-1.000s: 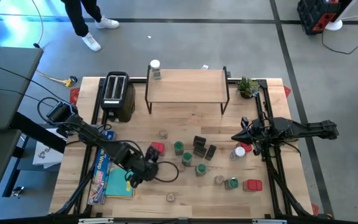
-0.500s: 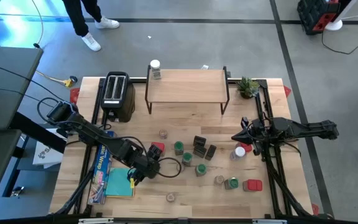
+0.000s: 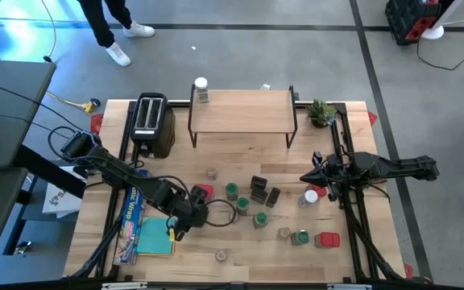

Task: Shelf spices
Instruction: Put the left white seasoning bottle on the shelf aligned with the other white seasoning bottle

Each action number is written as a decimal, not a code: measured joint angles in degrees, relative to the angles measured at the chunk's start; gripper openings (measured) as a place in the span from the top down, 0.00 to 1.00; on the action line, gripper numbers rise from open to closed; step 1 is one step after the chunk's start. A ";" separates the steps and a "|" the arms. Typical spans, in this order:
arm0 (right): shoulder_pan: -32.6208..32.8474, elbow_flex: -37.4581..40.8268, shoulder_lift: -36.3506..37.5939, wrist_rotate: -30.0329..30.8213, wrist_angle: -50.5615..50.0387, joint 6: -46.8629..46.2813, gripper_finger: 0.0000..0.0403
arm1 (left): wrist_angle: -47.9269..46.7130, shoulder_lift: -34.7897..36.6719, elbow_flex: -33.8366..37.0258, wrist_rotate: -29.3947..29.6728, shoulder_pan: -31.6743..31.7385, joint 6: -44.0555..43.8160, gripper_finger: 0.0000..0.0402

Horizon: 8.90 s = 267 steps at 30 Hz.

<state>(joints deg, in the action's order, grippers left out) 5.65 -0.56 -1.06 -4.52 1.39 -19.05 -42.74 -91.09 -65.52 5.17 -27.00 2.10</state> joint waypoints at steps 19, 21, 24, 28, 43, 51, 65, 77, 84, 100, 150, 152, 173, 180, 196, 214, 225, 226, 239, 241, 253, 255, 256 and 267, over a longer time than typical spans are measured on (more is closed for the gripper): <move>0.00 0.00 0.00 -0.01 -0.01 -0.02 1.00 | -11.22 0.06 -0.87 -0.96 -0.15 -44.03 0.48; 0.00 0.00 0.00 -0.02 0.00 -0.02 1.00 | -13.10 -0.18 -1.86 -0.23 -0.10 -43.94 0.48; 0.00 0.00 0.00 0.00 0.00 -0.02 1.00 | -14.26 -0.11 -4.44 0.40 -0.04 -42.90 0.48; 0.00 0.00 0.00 -0.02 -0.01 -0.01 1.00 | -14.94 -0.11 -6.45 0.60 0.16 -41.14 0.48; 0.00 0.00 0.00 0.00 0.00 -0.02 1.00 | -20.47 -0.14 -7.04 -3.19 4.01 -45.89 0.48; 0.00 0.00 0.00 0.01 0.00 0.00 1.00 | -20.13 -0.24 -7.06 -3.21 5.65 -45.97 0.48; 0.00 0.00 0.00 -0.01 -0.01 -0.01 1.00 | -20.02 -0.28 -7.06 -5.00 5.62 -45.98 0.46; 0.00 0.00 0.00 -0.01 0.00 0.00 1.00 | -16.65 -0.31 -7.08 -4.68 5.62 -46.00 0.45; 0.00 0.00 0.00 -0.02 0.00 0.00 1.00 | -15.82 -0.31 -7.08 -4.69 5.57 -45.76 0.45; 0.00 0.00 0.00 0.01 0.00 0.00 1.00 | -13.40 -0.31 -4.44 -8.57 5.60 -45.44 0.39; 0.00 0.00 0.00 -0.01 0.00 0.00 1.00 | -14.95 -0.46 -8.43 6.33 -3.54 -20.18 0.39; 0.00 0.00 0.00 -0.02 0.00 -0.02 1.00 | -15.28 -0.46 -8.35 6.46 -3.54 -17.59 0.39; 0.00 0.00 0.00 0.01 0.00 0.00 1.00 | -15.99 -4.66 -8.28 0.43 -1.03 2.24 0.39; 0.00 0.00 0.00 -0.02 -0.02 0.00 1.00 | -16.67 -5.64 -8.28 0.66 -1.57 8.30 0.39; 0.00 0.00 0.00 0.00 0.00 0.00 1.00 | -17.68 -5.60 -8.30 0.48 -1.49 12.71 0.49; 0.00 0.00 0.00 -0.01 -0.01 -0.02 1.00 | -37.64 -5.55 -31.95 2.62 13.33 1.45 0.50; 0.00 0.00 0.00 -0.01 0.00 -0.02 1.00 | -39.45 -5.55 -40.38 5.57 38.45 10.79 0.50; 0.00 0.02 0.00 -0.02 0.00 0.00 1.00 | -39.31 -5.55 -40.92 5.42 40.29 11.81 0.50; 0.00 0.00 0.00 -0.01 0.00 -0.02 1.00 | -36.81 -6.16 -44.48 -0.22 56.82 23.00 0.49; 0.00 0.00 0.00 -0.01 -0.02 0.00 1.00 | -36.79 -6.93 -44.48 -0.23 58.19 24.50 0.49; 0.00 0.01 0.00 -0.02 -0.01 -0.01 1.00 | -36.51 -11.29 -44.48 -0.44 61.39 28.07 0.39; 0.00 0.00 0.00 -0.01 0.00 -0.02 1.00 | -36.27 -11.34 -44.48 -0.54 61.55 28.25 0.38; 0.00 0.00 0.00 0.01 0.00 -0.01 1.00 | -35.72 -11.31 -44.48 -0.36 61.56 28.69 0.38; 0.00 0.00 0.00 0.00 -0.01 0.00 1.00 | -30.38 -10.75 -44.48 4.54 59.41 37.07 0.38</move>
<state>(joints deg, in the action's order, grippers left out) 5.65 -0.56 -1.06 -4.52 1.38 -19.05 -73.12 -101.84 -110.00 9.71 32.41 39.18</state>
